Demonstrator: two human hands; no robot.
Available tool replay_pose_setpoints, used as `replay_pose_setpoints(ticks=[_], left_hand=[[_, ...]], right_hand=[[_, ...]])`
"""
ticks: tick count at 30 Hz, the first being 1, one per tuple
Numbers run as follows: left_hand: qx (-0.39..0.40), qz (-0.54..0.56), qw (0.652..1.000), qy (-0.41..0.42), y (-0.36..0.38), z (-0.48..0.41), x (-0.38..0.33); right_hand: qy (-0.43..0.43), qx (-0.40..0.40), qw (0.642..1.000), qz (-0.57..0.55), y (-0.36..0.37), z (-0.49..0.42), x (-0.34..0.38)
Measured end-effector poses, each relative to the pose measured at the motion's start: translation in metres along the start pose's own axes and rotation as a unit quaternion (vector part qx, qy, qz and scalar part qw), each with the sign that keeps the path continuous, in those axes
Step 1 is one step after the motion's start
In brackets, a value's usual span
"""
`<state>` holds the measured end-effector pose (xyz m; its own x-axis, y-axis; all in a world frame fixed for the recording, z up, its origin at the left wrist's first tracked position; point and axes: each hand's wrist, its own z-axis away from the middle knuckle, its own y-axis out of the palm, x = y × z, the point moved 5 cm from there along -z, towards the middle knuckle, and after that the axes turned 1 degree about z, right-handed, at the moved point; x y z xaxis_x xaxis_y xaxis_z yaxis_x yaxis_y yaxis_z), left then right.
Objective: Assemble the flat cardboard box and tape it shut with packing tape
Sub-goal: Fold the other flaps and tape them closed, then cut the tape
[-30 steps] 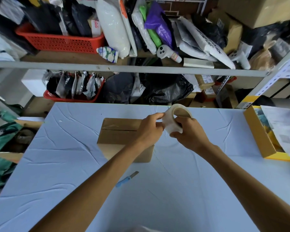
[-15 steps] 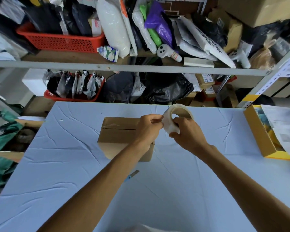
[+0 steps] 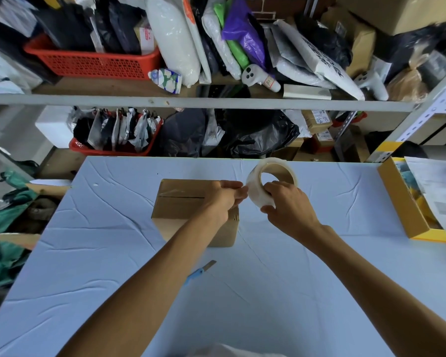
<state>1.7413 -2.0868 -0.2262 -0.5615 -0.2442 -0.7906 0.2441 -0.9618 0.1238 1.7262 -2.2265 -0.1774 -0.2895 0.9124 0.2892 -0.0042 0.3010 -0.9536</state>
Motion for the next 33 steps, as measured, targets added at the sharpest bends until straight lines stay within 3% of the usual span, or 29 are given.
replay_pose_setpoints(ticks=[12, 22, 24, 27, 30, 33], left_hand=[[0.052, 0.083, 0.990, -0.100, 0.005, 0.004, -0.003], [0.013, 0.148, 0.987, -0.059, 0.013, 0.007, -0.012], [0.006, 0.107, 0.994, -0.020, 0.012, 0.009, -0.015], [-0.001, -0.041, 0.993, 0.107, 0.009, 0.012, -0.018], [-0.006, -0.169, 0.947, 0.272, 0.007, 0.021, -0.025], [-0.024, -0.206, 0.907, 0.367, 0.007, 0.029, -0.024]], right_hand=[[-0.018, -0.022, 1.000, 0.007, 0.000, -0.001, -0.001], [0.004, -0.042, 0.998, -0.052, -0.004, -0.002, -0.002], [0.022, -0.047, 0.994, -0.096, -0.004, -0.003, -0.004], [0.045, -0.055, 0.986, -0.150, -0.003, -0.003, -0.006], [0.065, -0.068, 0.979, -0.182, -0.005, -0.003, -0.008], [0.081, -0.082, 0.970, -0.215, -0.009, -0.004, -0.009]])
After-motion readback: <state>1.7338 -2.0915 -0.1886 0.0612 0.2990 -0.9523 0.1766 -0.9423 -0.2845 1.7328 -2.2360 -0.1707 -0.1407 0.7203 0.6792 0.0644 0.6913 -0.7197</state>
